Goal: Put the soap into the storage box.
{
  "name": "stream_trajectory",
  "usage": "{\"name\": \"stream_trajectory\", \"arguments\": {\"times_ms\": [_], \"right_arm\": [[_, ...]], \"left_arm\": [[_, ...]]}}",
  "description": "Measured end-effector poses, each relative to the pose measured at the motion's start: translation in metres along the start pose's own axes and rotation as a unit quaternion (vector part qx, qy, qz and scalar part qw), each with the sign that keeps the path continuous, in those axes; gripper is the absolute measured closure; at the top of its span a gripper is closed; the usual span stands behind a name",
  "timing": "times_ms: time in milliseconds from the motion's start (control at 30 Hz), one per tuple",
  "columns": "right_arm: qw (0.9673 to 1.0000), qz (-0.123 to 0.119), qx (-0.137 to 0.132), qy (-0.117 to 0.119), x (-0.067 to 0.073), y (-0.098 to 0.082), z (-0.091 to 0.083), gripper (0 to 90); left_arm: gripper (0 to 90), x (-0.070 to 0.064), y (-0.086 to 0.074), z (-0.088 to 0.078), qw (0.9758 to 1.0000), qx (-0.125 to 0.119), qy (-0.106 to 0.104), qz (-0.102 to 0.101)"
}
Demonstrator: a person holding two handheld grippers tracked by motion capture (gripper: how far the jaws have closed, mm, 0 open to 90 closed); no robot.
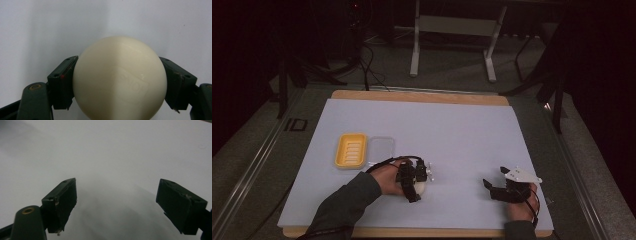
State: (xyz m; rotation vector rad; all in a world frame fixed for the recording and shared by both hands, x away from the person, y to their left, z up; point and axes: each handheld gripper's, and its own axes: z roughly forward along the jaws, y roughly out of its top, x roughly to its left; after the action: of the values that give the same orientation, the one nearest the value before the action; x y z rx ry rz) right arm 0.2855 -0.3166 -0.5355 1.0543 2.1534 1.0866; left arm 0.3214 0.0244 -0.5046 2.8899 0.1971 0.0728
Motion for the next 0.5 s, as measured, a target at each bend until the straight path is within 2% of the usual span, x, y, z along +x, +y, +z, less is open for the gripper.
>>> {"name": "stream_trajectory", "arguments": {"times_ms": [167, 500], "right_arm": [[1.0, 0.0, 0.001, 0.0, 0.0, 0.0, 0.0, 16.9], [1.0, 0.0, 0.0, 0.0, 0.0, 0.0, 0.0, 16.9]], "left_arm": [[23.9, 0.003, -0.005, -0.002, 1.0, 0.008, 0.006, -0.001], [24.0, 0.009, -0.013, -0.009, 0.9998, 0.007, 0.01, -0.013]]}}
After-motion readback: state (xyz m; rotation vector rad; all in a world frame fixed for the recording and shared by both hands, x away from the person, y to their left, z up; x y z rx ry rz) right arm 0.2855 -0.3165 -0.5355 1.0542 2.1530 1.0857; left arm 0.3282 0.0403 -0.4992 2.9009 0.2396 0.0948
